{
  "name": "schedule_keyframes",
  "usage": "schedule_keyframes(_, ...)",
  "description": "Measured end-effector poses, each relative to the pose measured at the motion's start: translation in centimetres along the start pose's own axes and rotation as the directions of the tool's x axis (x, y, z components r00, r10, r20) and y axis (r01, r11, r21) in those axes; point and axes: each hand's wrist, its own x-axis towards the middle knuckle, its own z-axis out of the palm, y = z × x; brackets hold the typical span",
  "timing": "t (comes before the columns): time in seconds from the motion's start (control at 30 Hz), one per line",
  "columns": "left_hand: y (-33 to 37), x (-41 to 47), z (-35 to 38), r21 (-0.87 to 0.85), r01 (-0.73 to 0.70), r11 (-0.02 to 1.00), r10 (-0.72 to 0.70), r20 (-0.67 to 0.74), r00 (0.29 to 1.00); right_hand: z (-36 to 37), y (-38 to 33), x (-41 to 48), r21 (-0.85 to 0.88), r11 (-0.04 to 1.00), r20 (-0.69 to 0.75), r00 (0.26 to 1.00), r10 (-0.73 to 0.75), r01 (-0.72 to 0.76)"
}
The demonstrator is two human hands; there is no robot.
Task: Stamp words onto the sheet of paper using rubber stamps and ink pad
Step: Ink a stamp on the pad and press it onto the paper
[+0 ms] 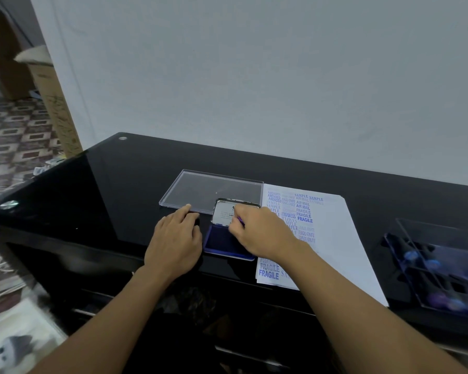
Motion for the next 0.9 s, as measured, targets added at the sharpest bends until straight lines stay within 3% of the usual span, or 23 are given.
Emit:
schedule_keyframes(0.37, -0.13, 0.06, 0.27, 0.015, -0.003, 1.000, 0.003, 0.001, 1.000, 0.81, -0.30, -0.30, -0.050, 0.999, -0.059, 0.998, -0.004, 0.001)
schedule_keyframes(0.9, -0.25, 0.07, 0.37, 0.015, 0.005, 1.000, -0.005, -0.001, 1.000, 1.01, -0.12, -0.05, -0.009, 1.000, -0.036, 0.999, -0.012, 0.012)
